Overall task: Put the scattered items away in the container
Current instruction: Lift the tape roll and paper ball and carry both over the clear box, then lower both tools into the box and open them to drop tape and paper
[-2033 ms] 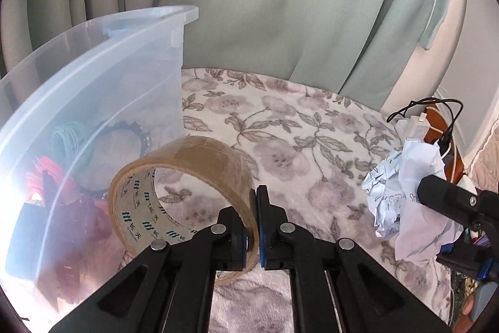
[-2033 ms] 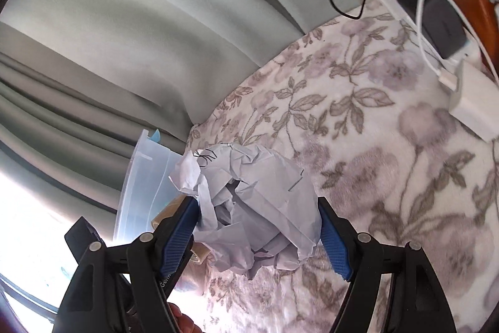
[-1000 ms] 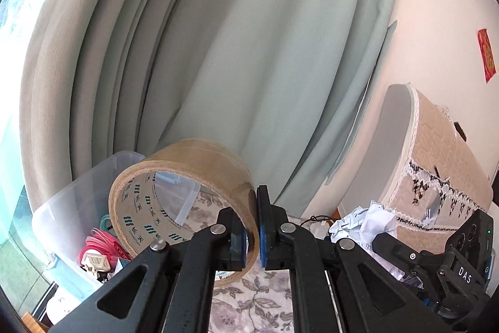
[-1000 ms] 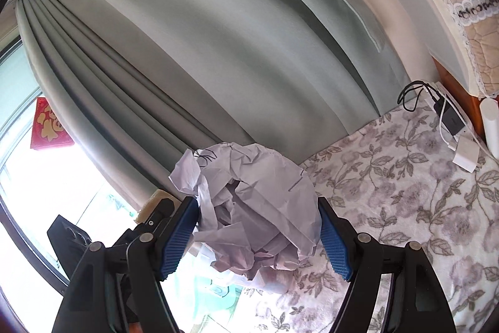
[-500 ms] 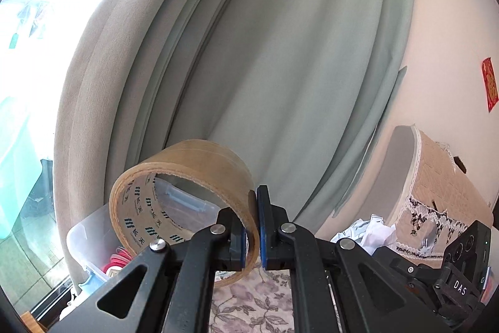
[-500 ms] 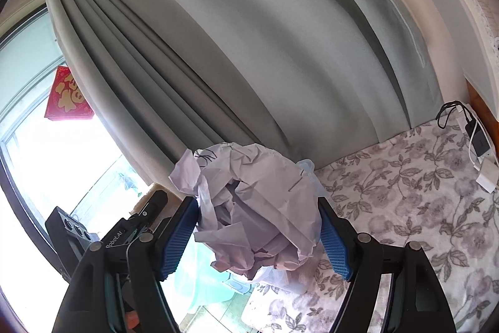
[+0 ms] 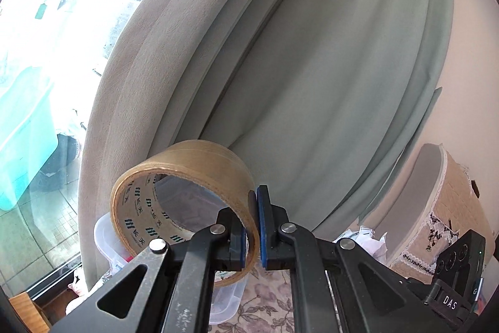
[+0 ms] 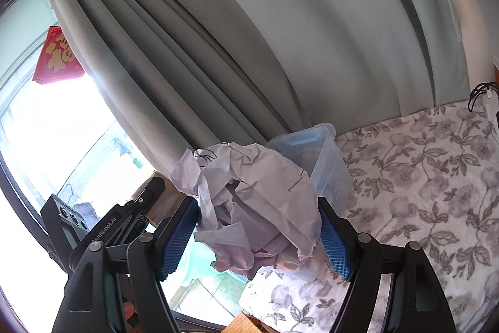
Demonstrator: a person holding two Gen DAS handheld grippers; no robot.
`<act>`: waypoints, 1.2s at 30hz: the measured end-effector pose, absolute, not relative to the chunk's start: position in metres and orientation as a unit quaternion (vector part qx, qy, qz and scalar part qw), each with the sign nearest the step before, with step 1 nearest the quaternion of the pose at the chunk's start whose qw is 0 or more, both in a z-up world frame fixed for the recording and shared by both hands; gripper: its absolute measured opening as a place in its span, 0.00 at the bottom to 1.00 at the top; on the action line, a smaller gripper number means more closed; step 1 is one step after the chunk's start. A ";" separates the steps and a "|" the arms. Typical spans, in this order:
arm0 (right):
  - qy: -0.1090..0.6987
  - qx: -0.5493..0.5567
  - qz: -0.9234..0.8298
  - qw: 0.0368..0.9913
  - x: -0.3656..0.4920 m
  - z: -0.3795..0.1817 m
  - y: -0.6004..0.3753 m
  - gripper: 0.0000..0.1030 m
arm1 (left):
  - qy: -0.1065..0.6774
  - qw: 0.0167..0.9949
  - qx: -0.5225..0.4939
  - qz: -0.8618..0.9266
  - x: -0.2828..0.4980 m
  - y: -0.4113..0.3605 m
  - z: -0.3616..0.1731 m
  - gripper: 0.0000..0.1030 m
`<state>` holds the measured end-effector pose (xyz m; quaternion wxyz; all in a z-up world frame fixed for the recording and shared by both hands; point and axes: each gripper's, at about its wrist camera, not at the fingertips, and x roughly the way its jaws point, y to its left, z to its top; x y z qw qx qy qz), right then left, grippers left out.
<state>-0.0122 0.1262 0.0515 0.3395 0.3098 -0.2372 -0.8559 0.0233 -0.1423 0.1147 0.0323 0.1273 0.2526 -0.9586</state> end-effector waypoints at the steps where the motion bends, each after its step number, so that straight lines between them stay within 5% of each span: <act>1: -0.234 0.316 -0.854 0.341 -0.015 0.048 0.121 0.76 | 0.257 0.036 0.131 -0.957 0.021 -0.147 0.111 0.06; 36: -0.177 0.395 -0.820 0.375 -0.097 -0.023 0.045 0.76 | 0.330 0.028 0.235 -0.914 -0.051 -0.196 0.036 0.08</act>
